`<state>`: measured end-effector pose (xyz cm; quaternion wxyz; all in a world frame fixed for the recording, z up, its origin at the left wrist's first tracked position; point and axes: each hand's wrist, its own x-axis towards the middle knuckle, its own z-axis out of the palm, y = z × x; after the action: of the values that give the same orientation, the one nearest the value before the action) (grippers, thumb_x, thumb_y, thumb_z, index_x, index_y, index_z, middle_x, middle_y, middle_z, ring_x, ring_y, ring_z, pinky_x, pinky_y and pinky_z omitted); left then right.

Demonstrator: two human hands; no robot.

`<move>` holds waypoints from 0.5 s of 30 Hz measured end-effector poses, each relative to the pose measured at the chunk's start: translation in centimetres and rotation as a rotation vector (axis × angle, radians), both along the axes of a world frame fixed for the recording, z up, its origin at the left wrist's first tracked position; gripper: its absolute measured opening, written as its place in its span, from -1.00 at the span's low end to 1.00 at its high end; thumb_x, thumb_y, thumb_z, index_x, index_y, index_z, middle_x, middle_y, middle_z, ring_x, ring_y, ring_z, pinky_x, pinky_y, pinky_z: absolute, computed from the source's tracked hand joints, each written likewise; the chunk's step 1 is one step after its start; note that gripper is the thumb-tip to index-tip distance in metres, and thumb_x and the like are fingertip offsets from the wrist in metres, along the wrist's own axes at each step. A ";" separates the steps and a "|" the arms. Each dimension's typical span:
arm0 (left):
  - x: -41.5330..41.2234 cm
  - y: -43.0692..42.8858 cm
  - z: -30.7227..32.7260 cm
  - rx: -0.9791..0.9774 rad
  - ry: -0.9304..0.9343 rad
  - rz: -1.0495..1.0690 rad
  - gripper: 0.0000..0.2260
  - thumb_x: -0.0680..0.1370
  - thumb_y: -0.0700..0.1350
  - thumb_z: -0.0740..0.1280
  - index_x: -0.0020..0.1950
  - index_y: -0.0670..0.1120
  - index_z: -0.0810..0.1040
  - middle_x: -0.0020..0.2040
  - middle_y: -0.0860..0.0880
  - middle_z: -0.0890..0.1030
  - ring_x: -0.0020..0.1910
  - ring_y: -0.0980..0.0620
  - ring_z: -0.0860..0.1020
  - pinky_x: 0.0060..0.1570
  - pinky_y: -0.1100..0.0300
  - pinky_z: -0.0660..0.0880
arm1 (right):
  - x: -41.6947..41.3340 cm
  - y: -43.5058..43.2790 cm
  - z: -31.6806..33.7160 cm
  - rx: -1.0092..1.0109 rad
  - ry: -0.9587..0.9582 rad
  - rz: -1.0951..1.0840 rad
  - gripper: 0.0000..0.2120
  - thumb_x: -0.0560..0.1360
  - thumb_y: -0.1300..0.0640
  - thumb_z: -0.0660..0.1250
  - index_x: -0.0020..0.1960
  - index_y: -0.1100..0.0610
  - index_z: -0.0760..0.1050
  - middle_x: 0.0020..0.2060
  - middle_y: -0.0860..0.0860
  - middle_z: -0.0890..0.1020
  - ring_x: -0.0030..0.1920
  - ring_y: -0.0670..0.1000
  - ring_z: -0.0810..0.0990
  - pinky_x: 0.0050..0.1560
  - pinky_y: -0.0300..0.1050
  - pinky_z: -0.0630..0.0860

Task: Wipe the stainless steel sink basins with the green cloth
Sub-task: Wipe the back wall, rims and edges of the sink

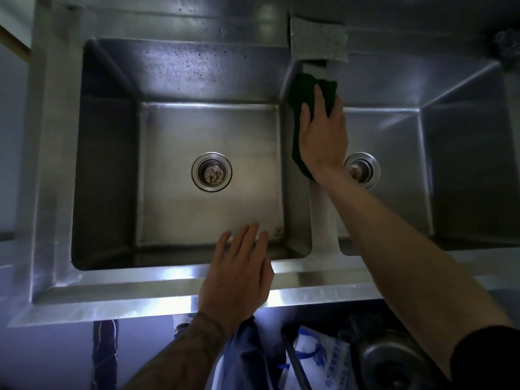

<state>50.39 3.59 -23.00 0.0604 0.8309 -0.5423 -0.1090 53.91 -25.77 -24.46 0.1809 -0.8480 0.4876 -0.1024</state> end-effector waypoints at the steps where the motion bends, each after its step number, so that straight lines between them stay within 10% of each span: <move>1: 0.0 0.0 -0.1 -0.004 -0.001 -0.001 -0.54 0.65 -0.01 0.16 0.45 -0.19 0.59 0.50 -0.22 0.55 0.44 -0.19 0.57 0.43 -0.23 0.49 | 0.4 -0.6 0.2 0.015 -0.004 0.013 -0.49 0.76 -0.11 0.01 0.67 -0.02 0.17 0.63 0.21 0.21 0.58 0.24 0.29 0.53 0.15 0.33; 15: -0.1 -0.1 0.5 -0.017 0.006 0.017 -0.59 0.66 -0.06 0.22 0.44 -0.21 0.57 0.48 -0.24 0.55 0.40 -0.24 0.57 0.42 -0.22 0.45 | -17.7 13.0 2.5 0.059 0.091 0.262 -0.52 0.76 -0.02 0.04 0.64 0.11 0.28 0.66 0.18 0.17 0.59 0.18 0.33 0.53 0.01 0.35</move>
<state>50.26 3.49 -22.46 0.0701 0.8346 -0.5359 -0.1065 36.20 -12.73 -21.94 0.1952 -0.9025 0.3830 -0.0247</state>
